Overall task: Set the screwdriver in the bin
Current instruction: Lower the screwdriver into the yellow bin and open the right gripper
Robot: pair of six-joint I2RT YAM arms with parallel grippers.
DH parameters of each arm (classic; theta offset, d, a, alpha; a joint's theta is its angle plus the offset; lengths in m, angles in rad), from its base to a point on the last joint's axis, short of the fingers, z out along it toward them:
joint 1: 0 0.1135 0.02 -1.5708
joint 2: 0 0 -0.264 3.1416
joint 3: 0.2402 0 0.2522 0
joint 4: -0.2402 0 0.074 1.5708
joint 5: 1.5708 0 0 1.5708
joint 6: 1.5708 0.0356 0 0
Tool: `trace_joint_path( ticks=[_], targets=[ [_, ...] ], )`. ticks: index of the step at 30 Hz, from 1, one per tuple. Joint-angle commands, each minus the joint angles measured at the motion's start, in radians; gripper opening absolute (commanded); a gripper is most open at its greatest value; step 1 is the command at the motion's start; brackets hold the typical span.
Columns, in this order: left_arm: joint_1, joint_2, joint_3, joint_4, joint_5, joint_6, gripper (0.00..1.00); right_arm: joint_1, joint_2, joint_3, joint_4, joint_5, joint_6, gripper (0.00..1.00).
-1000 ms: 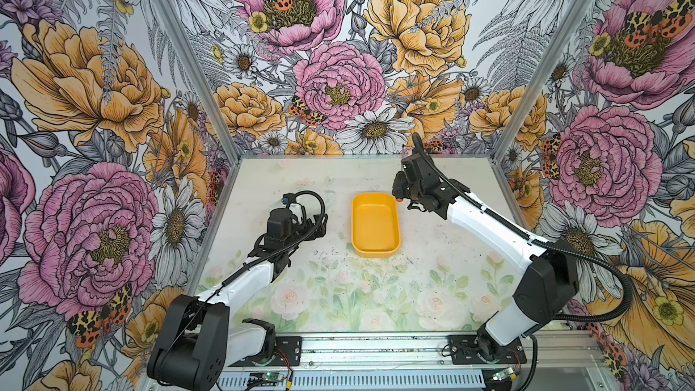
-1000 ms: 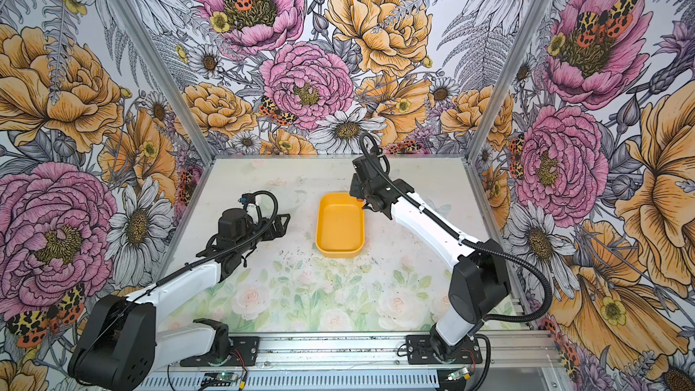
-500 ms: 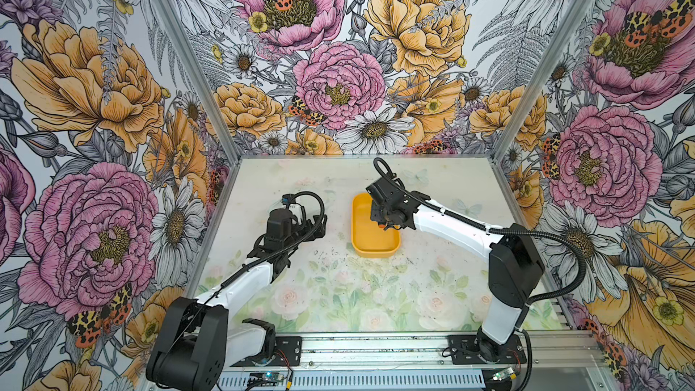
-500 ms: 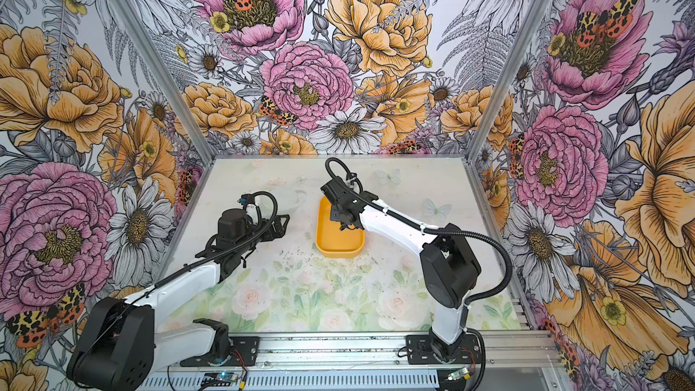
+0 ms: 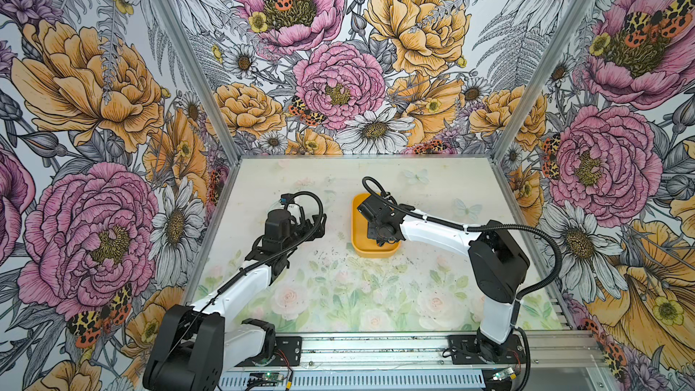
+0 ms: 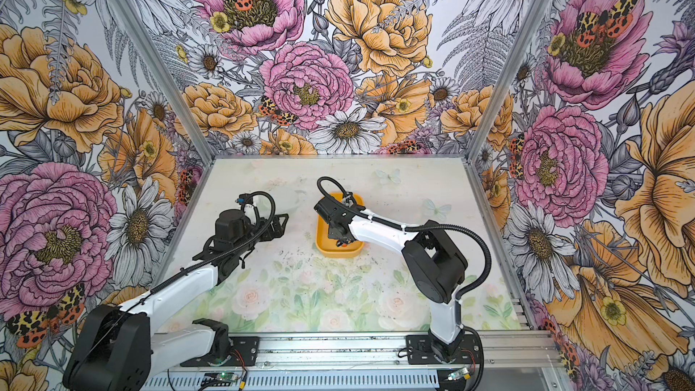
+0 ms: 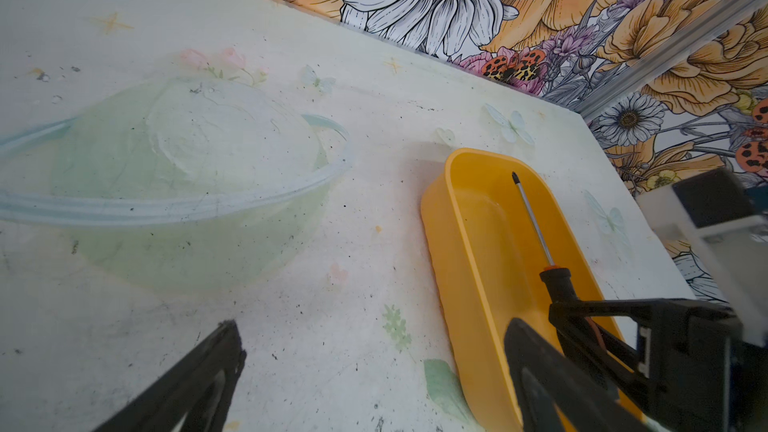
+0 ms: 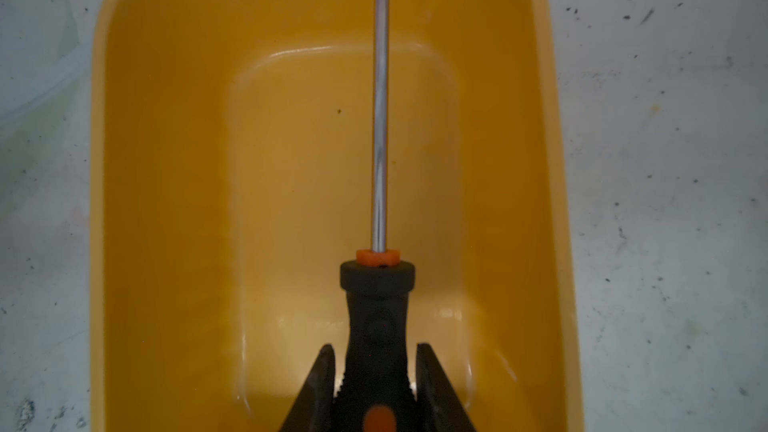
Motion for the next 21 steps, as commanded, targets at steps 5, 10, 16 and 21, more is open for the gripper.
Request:
trace_joint_path(
  ticks=[5, 10, 16, 21],
  targets=[
    [-0.016, -0.051, -0.033, -0.007, -0.033, -0.009, 0.99, 0.001, 0.055, -0.003, 0.006, 0.007, 0.012, 0.0],
    [-0.018, -0.061, -0.04, -0.014, -0.043, -0.009, 0.99, 0.0, 0.082, -0.004, 0.007, 0.005, 0.009, 0.0],
    [-0.021, -0.059, -0.041, -0.014, -0.042, -0.012, 0.99, 0.001, 0.113, -0.002, 0.011, -0.007, 0.009, 0.0],
    [-0.024, -0.055, -0.042, -0.014, -0.047, -0.008, 0.99, 0.0, 0.131, -0.001, 0.01, -0.009, 0.007, 0.0]
  ],
)
